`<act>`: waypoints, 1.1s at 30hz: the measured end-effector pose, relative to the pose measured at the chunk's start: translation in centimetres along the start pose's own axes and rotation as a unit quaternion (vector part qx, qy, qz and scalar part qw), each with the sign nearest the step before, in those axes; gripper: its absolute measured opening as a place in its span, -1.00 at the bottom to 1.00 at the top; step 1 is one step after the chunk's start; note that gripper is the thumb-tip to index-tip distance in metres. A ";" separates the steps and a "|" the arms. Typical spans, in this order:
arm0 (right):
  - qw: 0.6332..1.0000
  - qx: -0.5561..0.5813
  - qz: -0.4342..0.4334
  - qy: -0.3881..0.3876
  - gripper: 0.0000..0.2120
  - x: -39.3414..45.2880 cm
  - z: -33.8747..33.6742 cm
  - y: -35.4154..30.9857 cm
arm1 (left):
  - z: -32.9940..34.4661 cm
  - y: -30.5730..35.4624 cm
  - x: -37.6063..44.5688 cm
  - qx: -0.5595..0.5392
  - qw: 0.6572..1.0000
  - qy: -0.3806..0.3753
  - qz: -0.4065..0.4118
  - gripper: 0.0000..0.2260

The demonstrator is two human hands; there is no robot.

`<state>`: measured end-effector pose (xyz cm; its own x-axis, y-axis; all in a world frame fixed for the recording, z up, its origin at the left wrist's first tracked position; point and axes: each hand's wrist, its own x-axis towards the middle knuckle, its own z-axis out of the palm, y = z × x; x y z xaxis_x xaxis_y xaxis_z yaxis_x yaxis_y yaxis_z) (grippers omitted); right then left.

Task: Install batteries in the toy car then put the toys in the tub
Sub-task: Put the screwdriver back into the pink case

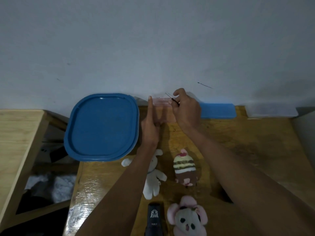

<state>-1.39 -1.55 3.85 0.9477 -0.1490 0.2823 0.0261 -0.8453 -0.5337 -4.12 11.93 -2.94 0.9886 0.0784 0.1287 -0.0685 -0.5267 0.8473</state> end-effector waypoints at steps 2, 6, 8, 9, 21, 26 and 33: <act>1.000 -0.001 0.004 0.012 -0.84 0.0 0.3 0.2 | -0.4 0.4 -0.2 0.018 1.000 0.004 0.023 -0.21; 0.999 0.031 -0.015 0.025 -0.88 0.0 0.8 0.7 | -0.6 1.1 -0.1 0.020 1.000 -0.005 0.017 -0.23; 0.999 0.030 -0.037 0.020 -0.88 -0.5 1.2 1.0 | -0.6 1.1 0.1 0.019 1.000 -0.006 0.017 -0.22; 0.999 0.022 -0.038 0.016 -0.87 -0.9 1.4 1.1 | -0.6 0.9 0.2 0.019 1.000 -0.005 0.016 -0.21; 0.994 -0.039 0.041 -0.096 -0.87 -1.9 4.6 1.0 | -0.4 0.6 0.3 -0.044 0.999 -0.022 0.003 -0.16; 0.997 0.044 0.063 -0.015 -0.81 -2.7 4.7 1.4 | -0.4 0.7 0.4 -0.077 0.997 -0.024 -0.005 -0.24; 0.998 0.041 0.029 0.024 -0.70 -1.7 3.1 1.4 | -0.9 1.4 0.1 -0.049 0.999 -0.016 0.001 -0.23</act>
<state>-1.95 -0.89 0.19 0.9318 -0.2223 0.2868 0.0001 -0.7902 -0.6128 -4.23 11.95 -1.33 0.9921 0.0487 0.1156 -0.0824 -0.4419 0.8933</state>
